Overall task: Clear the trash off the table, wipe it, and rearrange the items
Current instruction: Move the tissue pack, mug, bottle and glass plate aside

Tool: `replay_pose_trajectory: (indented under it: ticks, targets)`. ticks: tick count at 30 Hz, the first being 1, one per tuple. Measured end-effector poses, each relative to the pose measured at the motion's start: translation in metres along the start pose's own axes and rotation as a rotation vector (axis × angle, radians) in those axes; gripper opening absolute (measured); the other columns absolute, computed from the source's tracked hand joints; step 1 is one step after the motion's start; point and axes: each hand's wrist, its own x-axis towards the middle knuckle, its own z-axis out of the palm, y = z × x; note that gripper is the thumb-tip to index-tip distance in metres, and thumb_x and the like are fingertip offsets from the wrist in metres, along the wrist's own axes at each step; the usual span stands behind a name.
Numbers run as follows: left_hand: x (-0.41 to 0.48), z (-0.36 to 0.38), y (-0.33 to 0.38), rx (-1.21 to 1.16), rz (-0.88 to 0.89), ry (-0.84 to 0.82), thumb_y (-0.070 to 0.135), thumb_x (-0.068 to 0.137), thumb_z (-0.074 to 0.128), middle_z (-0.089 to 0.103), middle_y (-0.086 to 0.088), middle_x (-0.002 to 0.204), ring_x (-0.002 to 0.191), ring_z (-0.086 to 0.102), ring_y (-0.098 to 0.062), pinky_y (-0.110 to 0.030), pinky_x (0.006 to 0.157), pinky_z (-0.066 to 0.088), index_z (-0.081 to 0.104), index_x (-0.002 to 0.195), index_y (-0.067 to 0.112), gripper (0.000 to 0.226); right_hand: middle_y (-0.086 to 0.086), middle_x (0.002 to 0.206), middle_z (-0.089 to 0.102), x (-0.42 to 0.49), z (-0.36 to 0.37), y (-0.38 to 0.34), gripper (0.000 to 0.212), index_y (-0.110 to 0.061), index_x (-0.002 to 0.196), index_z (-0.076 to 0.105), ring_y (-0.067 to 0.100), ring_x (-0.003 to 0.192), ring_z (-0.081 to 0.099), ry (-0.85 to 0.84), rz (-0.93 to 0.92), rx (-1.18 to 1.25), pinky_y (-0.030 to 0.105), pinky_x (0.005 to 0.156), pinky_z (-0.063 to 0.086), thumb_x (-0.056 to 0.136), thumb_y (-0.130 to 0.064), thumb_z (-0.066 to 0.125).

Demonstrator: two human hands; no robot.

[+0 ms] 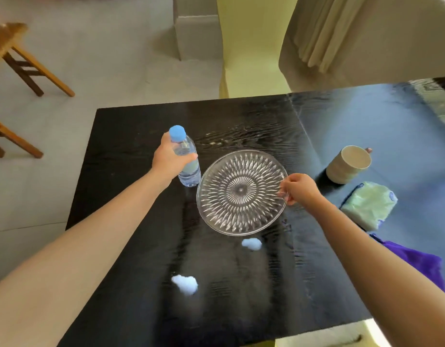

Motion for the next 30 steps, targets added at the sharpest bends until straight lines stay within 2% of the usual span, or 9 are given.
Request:
replay_pose_trajectory:
  ticks: [7,9,12,15,18,20,23,26,30]
  targets:
    - [-0.038,0.072,0.058,0.016,0.056,-0.105,0.02,0.078,0.075,0.049,-0.004,0.13,0.12,0.05,-0.02,-0.035,0.094,0.046,0.035,0.133,0.021,0.068,-0.003,0.042,0.058,-0.02,-0.112,0.044,0.024,-0.01,0.065,0.057,0.003,0.033,0.054,0.175,0.004,0.203,0.018,0.036,0.046,0.088,-0.001,0.054]
    - [-0.051,0.096,0.074,0.014,0.063,-0.142,0.018,0.078,0.074,0.049,-0.005,0.131,0.122,0.05,-0.021,-0.037,0.096,0.046,0.035,0.134,0.02,0.069,0.002,0.047,0.06,-0.027,-0.145,0.059,0.026,-0.01,0.062,0.057,0.003,0.027,0.05,0.239,0.008,0.215,0.019,0.034,0.047,0.086,-0.001,0.056]
    - [-0.071,0.132,0.094,0.006,0.07,-0.19,0.018,0.078,0.074,0.049,-0.007,0.131,0.123,0.049,-0.023,-0.038,0.096,0.045,0.035,0.135,0.018,0.068,0.01,0.059,0.062,-0.036,-0.189,0.087,0.029,-0.01,0.06,0.056,0.002,0.026,0.047,0.31,0.045,0.289,0.018,0.033,0.047,0.086,0.002,0.052]
    - [-0.09,0.167,0.109,-0.014,0.071,-0.252,0.02,0.077,0.075,0.051,-0.007,0.13,0.118,0.05,-0.022,-0.034,0.09,0.045,0.036,0.134,0.017,0.069,-0.004,0.037,0.06,-0.045,-0.22,0.117,0.027,-0.011,0.064,0.057,0.001,0.027,0.047,0.372,0.105,0.395,0.014,0.032,0.045,0.087,0.002,0.05]
    - [-0.109,0.197,0.121,-0.007,0.071,-0.283,0.021,0.077,0.075,0.052,-0.008,0.129,0.112,0.05,-0.019,-0.032,0.087,0.043,0.036,0.133,0.014,0.069,-0.007,0.033,0.056,-0.048,-0.242,0.15,0.023,-0.009,0.067,0.057,0.009,0.033,0.052,0.456,0.151,0.546,0.013,0.031,0.044,0.086,0.002,0.05]
    - [-0.119,0.212,0.126,-0.001,0.079,-0.293,0.023,0.077,0.076,0.053,-0.009,0.13,0.116,0.051,-0.022,-0.035,0.092,0.045,0.036,0.133,0.012,0.07,-0.003,0.037,0.058,-0.047,-0.252,0.17,0.019,-0.006,0.072,0.056,0.008,0.033,0.054,0.511,0.196,0.671,0.014,0.033,0.045,0.086,0.004,0.05]
    - [-0.134,0.229,0.131,-0.001,0.081,-0.304,0.023,0.077,0.076,0.053,-0.008,0.131,0.12,0.05,-0.024,-0.039,0.098,0.045,0.036,0.134,0.013,0.07,0.009,0.063,0.054,-0.044,-0.264,0.195,0.022,-0.008,0.07,0.051,0.014,0.045,0.056,0.544,0.275,0.815,0.015,0.034,0.048,0.089,0.004,0.048]
    - [-0.148,0.241,0.135,-0.028,0.071,-0.312,0.021,0.077,0.076,0.053,-0.005,0.13,0.121,0.049,-0.022,-0.038,0.098,0.044,0.035,0.136,0.016,0.072,0.004,0.075,0.05,-0.037,-0.271,0.218,0.026,-0.014,0.072,0.046,0.016,0.063,0.054,0.547,0.325,0.882,0.014,0.037,0.049,0.094,-0.002,0.043]
    - [-0.165,0.254,0.136,-0.052,0.077,-0.332,0.019,0.076,0.077,0.053,0.0,0.119,0.11,0.049,-0.015,-0.033,0.092,0.044,0.037,0.134,0.016,0.07,0.003,0.079,0.047,-0.028,-0.27,0.244,0.026,-0.015,0.073,0.041,0.015,0.067,0.052,0.549,0.394,0.986,0.014,0.039,0.05,0.096,-0.005,0.039]
